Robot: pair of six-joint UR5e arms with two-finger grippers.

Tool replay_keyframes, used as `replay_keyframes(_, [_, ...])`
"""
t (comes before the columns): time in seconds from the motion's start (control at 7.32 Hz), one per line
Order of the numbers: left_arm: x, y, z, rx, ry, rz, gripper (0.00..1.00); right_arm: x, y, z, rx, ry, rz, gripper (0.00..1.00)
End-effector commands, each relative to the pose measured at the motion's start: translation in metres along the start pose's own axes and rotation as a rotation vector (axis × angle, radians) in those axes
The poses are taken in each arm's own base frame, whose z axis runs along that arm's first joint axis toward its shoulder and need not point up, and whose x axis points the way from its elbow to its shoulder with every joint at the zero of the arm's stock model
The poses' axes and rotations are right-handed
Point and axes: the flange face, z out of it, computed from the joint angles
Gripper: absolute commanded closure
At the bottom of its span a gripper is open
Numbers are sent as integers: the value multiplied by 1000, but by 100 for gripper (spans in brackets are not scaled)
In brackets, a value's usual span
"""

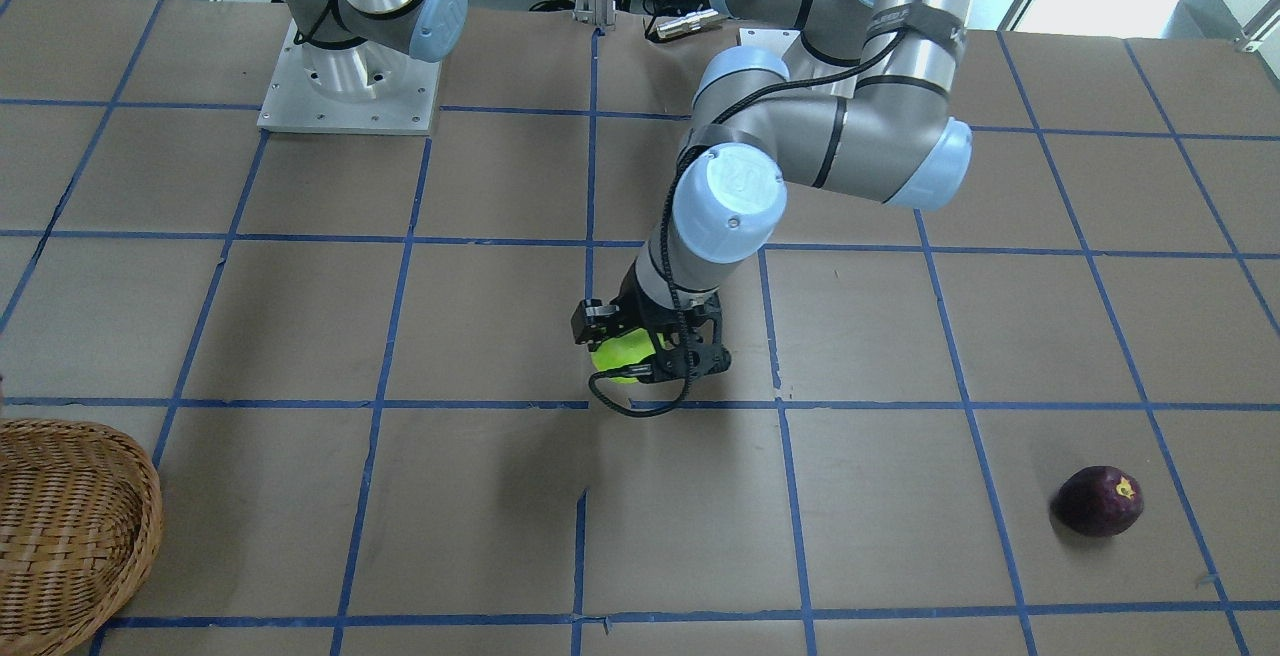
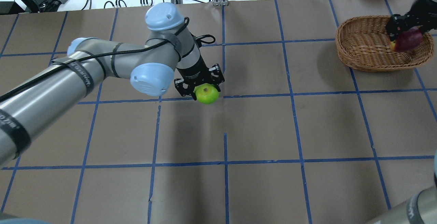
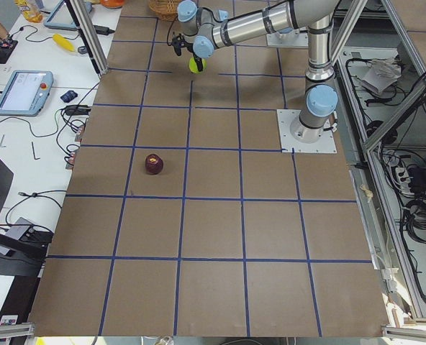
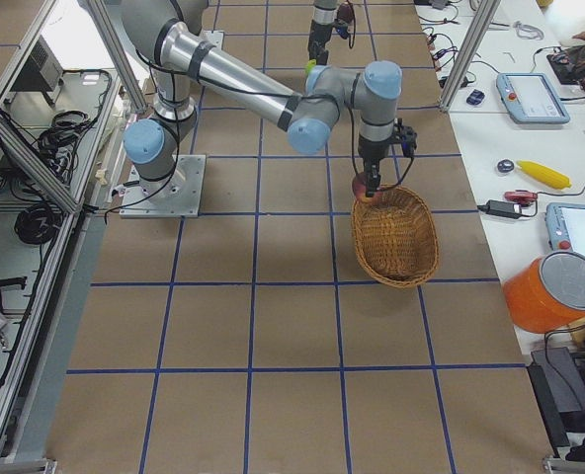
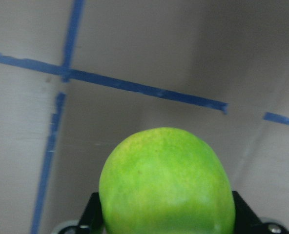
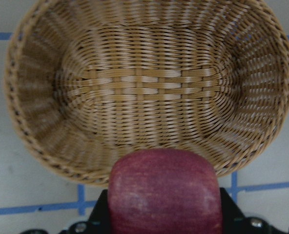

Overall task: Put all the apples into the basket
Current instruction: 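Set green apple at center with left gripper while right releases red apple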

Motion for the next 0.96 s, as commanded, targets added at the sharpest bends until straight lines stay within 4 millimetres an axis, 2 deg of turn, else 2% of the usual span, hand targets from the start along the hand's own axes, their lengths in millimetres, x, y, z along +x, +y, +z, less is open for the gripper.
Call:
replay_keyframes(0.0, [27, 2, 53, 5, -29, 40, 1, 76, -34, 77, -10, 6, -41, 100])
replay_keyframes(0.14, [25, 3, 52, 2, -42, 49, 0, 85, -47, 94, -9, -1, -32, 100])
replay_keyframes(0.27, [24, 2, 48, -7, -49, 49, 0, 85, -51, 112, -24, -16, -23, 100])
replay_keyframes(0.41, [8, -9, 24, -17, -37, 37, 0, 84, -51, 124, -35, -27, -26, 86])
replay_keyframes(0.55, [-20, -33, -24, -28, -17, 20, 0, 83, -51, 128, -42, -31, -25, 32])
replay_keyframes(0.68, [-70, -55, -72, -110, -38, 26, 0, 83, -51, 128, -42, -31, -24, 3])
replay_keyframes(0.82, [-117, -73, -118, -137, -61, 60, 0, 82, -51, 124, -43, -44, -9, 0])
